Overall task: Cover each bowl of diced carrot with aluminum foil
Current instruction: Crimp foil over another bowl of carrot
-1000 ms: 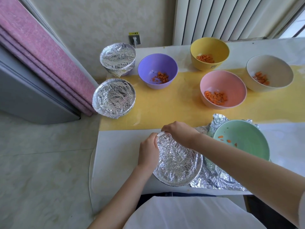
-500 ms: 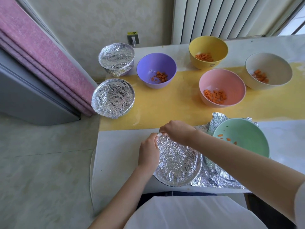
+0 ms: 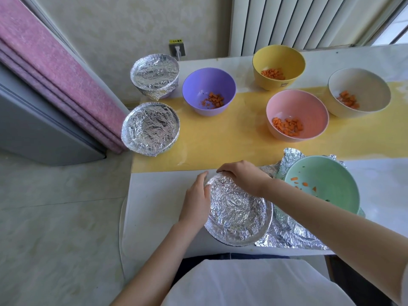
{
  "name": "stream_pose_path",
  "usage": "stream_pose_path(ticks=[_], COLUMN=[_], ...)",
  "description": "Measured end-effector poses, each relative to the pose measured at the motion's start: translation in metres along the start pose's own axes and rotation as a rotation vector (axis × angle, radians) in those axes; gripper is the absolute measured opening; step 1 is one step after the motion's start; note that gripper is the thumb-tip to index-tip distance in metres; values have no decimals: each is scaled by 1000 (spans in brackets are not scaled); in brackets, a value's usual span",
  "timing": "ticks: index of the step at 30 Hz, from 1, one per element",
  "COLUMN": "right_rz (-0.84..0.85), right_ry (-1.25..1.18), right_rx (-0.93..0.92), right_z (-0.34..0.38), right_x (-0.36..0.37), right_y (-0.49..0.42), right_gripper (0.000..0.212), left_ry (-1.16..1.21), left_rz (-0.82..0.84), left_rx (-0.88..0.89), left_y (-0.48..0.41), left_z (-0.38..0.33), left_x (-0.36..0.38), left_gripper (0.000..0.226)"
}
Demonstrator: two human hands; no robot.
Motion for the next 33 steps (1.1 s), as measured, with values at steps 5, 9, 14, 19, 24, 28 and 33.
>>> stream_pose_path(ticks=[5,9,14,19,24,28,33], right_rz=[-11,-20,26,3,-55,-73,-97], right_ry=[38,94,164,159,197,204,145], right_rx=[-7,-19,-56,-100,-124,-79,-127], right_z=[-4,-4,5,12,13,17,29], right_x=[5,6,12,7,1,1,4], right_y=[-2,-1,1,0,4,4,5], right_gripper=[31,38,36,31,35,35,27], left_ry=[-5,-8,16,60,49,9,37], left_rz=[-119,-142,-140,-154,-213,-226,-298], left_rx=[-53,-58,-50,-42,27,20,25], left_y=[-3,-2,-1,0,-2,-4,-5], left_z=[1,-2,0,1,-6,-4,-1], left_x=[-2,-2,-5,-9,-17,-21,-29], left_gripper=[20,20,24,5,3,4,3])
Point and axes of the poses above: each hand's wrist, its own y-axis away from the middle knuckle, its own x-axis out of the palm, z = x × y, the point moved 8 cm from there along -y, towards the middle knuckle, and after that the axes turned 12 degrees about -y, right-handed, at the moved point
